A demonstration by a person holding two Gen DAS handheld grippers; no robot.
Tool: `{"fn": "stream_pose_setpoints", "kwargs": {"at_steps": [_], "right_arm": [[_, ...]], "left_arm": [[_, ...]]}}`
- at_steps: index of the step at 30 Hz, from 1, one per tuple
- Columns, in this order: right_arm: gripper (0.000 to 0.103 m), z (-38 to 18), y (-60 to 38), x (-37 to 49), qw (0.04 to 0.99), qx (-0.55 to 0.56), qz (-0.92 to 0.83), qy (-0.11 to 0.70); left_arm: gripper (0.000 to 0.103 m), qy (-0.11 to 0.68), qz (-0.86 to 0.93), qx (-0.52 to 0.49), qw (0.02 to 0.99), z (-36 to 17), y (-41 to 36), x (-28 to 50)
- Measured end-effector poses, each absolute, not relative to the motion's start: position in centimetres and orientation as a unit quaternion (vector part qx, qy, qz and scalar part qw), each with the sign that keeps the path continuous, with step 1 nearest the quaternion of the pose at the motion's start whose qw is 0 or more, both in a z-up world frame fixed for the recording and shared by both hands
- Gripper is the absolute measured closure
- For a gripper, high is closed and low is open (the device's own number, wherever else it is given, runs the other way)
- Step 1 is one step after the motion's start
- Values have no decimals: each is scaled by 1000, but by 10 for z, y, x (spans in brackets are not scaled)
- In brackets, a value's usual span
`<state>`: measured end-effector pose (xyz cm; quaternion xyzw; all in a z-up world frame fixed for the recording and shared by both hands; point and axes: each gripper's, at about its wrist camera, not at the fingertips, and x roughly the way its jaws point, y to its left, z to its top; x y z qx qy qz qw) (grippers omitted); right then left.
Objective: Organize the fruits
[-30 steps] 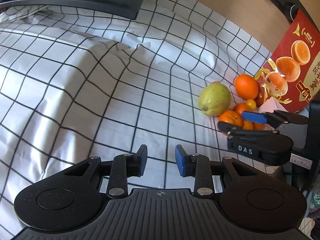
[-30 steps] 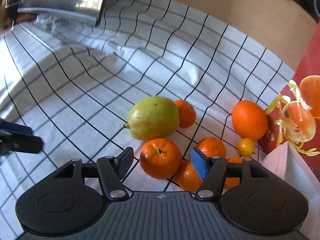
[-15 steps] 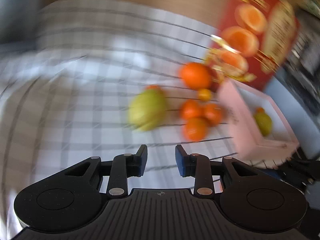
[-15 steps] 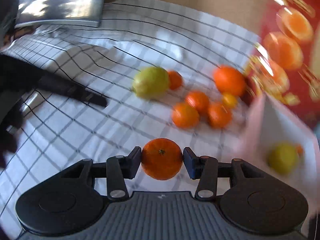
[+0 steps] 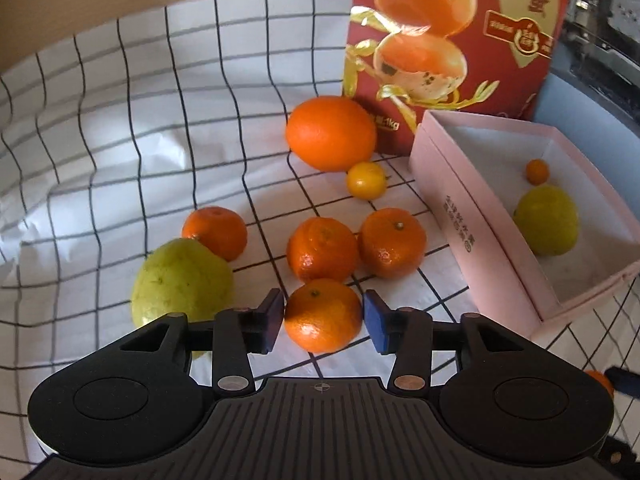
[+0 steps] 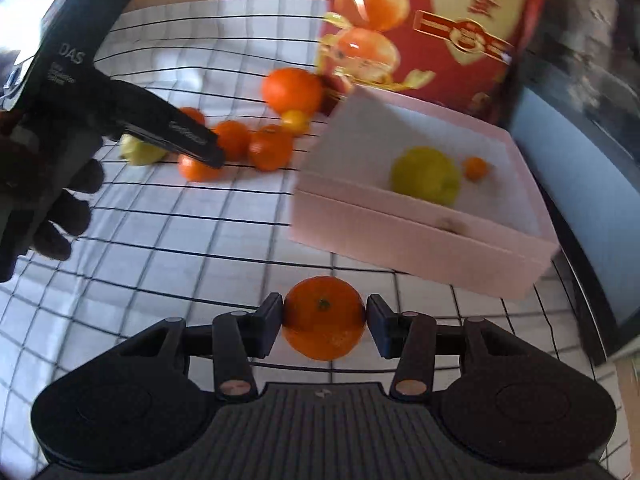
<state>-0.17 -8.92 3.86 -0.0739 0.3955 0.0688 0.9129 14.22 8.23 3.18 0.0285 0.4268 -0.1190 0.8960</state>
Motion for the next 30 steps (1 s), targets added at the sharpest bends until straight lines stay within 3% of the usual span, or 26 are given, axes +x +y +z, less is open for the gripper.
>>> {"fn": "stream_pose_setpoints", "kwargs": {"at_steps": [5,8,15,24,30], "right_arm": [[53,37,-90,-8,919,-67,67,384],[33,32,-94,-6,914,-51,72,396],[31,19,-105,-2,907,-19,59,415],[9,10,-104,-2,916,-24,49,399],[0,5,-112,-1,918,-18,52,393]], "left_arm": [[54,439,-131,23,889,25,79,147],[54,434,-135,28,890,26,78,144],[54,430,-137,0,893,32,85,117],[54,456,-135,-10,880,36,104,38],[54,467,-124,-40,875,30,120,15]]}}
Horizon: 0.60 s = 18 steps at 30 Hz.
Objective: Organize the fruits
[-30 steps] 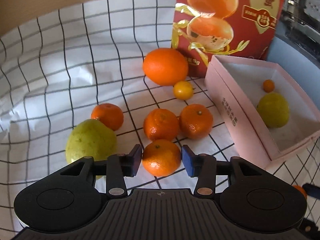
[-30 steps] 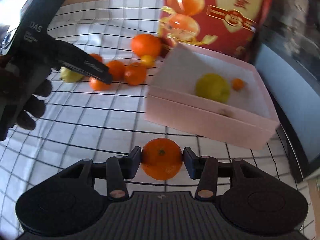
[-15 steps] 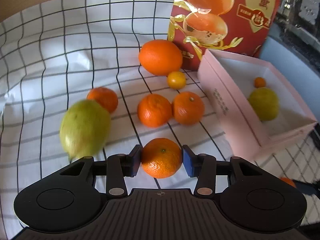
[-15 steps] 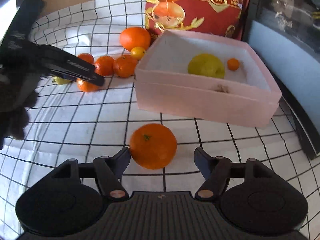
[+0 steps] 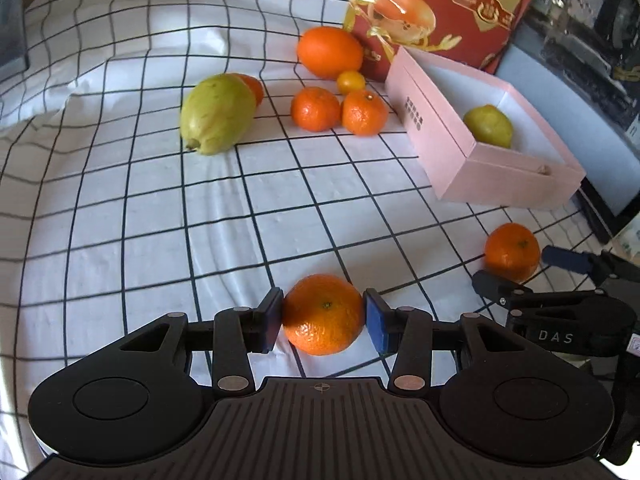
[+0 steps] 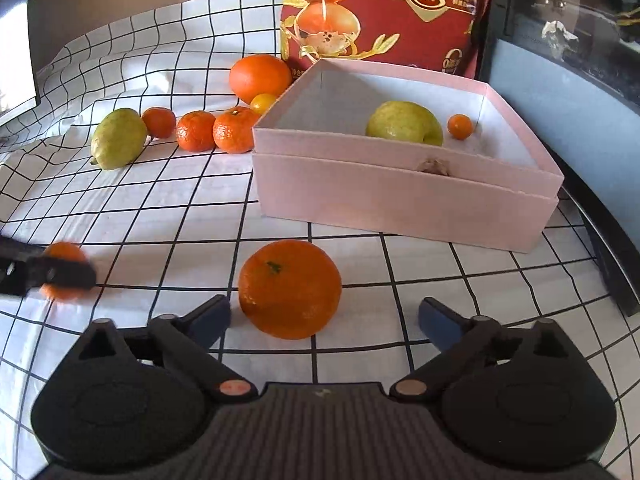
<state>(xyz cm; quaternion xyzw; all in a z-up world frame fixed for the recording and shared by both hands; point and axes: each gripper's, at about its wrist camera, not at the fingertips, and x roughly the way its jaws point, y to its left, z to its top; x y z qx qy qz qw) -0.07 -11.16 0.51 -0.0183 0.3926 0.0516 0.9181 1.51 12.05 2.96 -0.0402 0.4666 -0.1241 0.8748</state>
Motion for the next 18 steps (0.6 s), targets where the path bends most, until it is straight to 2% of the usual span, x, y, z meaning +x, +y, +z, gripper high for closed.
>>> {"fn": "stream_pose_setpoints", "kwargs": {"at_steps": [13,16,18], "right_arm": [[1,7,-109,5,910,-22,58,410],[11,10,-104,10,910,-26,65,409],[23,11,-99,13,911,-33,74,405]], "left_arm": [[54,447,-113,-52,886,27,119,10],[54,449,-114,-57,885,27,120,10],[54,451,-115,-66,882,27,123,12]]}}
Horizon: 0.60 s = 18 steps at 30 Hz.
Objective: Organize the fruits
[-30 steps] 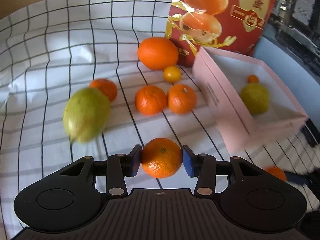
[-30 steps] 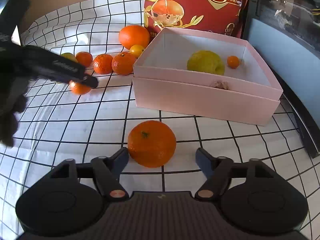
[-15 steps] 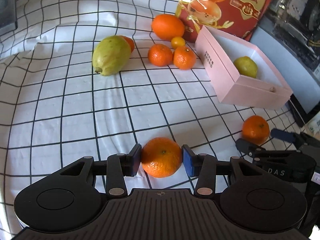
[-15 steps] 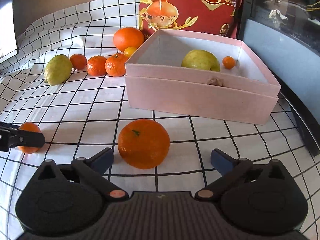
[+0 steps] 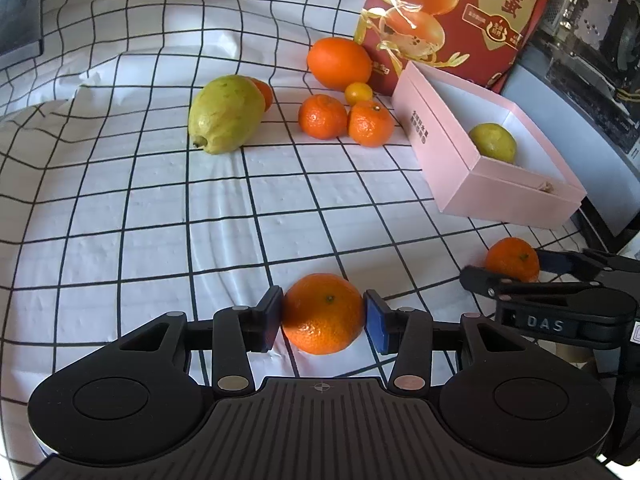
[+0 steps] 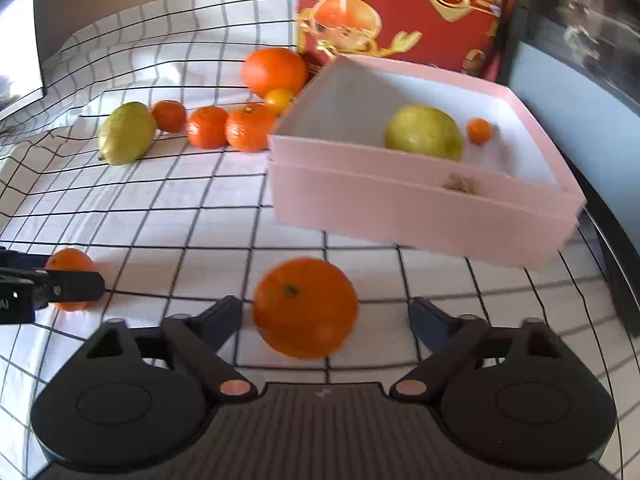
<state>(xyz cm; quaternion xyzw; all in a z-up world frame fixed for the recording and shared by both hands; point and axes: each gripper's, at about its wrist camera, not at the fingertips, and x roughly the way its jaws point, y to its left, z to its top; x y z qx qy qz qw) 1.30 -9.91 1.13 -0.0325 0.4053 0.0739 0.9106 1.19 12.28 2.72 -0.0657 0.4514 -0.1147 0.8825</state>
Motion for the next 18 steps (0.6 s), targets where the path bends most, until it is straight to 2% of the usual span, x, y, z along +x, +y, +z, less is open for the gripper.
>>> {"fn": "stream_pose_setpoints", "kwargs": {"at_steps": [1,3,6,18], "right_arm": [[27,12,-97,14,911,-33,80,404],[44,15,-92,15,910,-37,87,404],[54,18,-89,13,912,-52,88,398],[55,26,-88,-20,899,-41,144,413]], "left_arm": [[54,452,-115,-69,882,27,124,12],[55,454,-118,-76,880,27,125,13],[55,454,-122,-74,879,27,126,13],[55,468,-122,-71,872,28,124,13]]}}
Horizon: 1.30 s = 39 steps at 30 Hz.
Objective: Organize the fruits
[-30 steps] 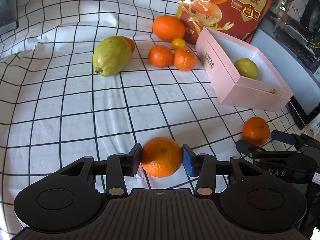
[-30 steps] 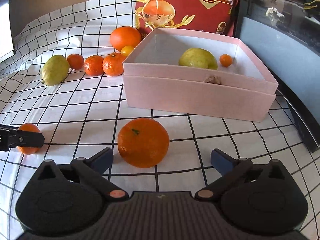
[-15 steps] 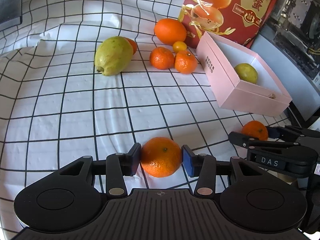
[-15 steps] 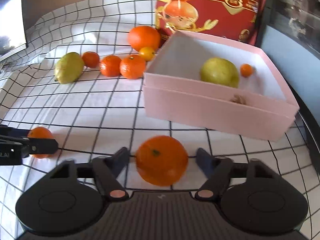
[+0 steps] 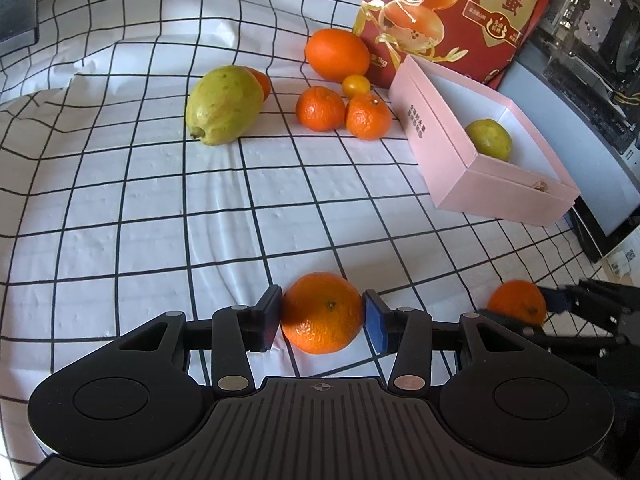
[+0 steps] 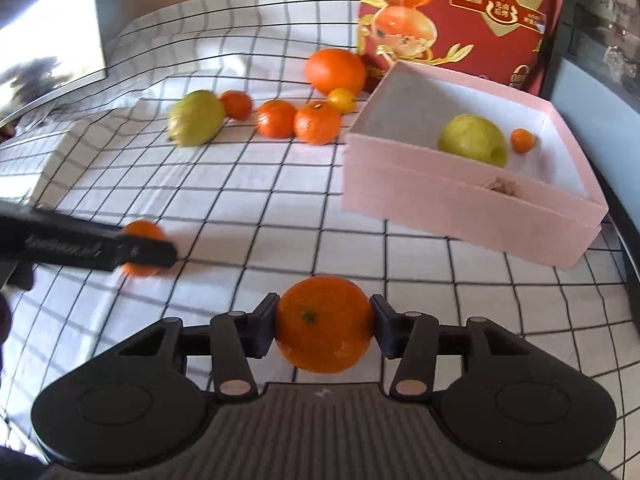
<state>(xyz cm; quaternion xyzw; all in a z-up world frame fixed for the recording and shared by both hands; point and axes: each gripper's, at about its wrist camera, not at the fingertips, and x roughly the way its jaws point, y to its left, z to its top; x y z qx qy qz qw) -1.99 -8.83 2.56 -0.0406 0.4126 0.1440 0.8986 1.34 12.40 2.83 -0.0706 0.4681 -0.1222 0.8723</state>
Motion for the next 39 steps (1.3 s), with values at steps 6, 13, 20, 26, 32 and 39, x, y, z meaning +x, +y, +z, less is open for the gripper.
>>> {"fn": "stream_pose_setpoints", "kwargs": {"at_steps": [6,13,20,26,32,39], "right_arm": [[53,21,-91,-34,896,-59,140,418],[50,20,-95,-37,898,-52,129,417],[55,20,-89,-35,900,-58,126,414],[55,22,-102,-32,902,-47,112,414],[55,26,-124,-28,909,-36,85,407],[56,54,-160,-22,928,-18,56,367]], "left_arm": [[55,468,-123,-55,874,28,120,12],[54,467,-122,-51,875,28,120,12],[55,466,-112,-49,876,29,117,10],[56,479,-145,-67,863,29,110,7],[56,466,-187,-53,863,40,76,5],[56,389,-224,-39,893,102,33,45]]}}
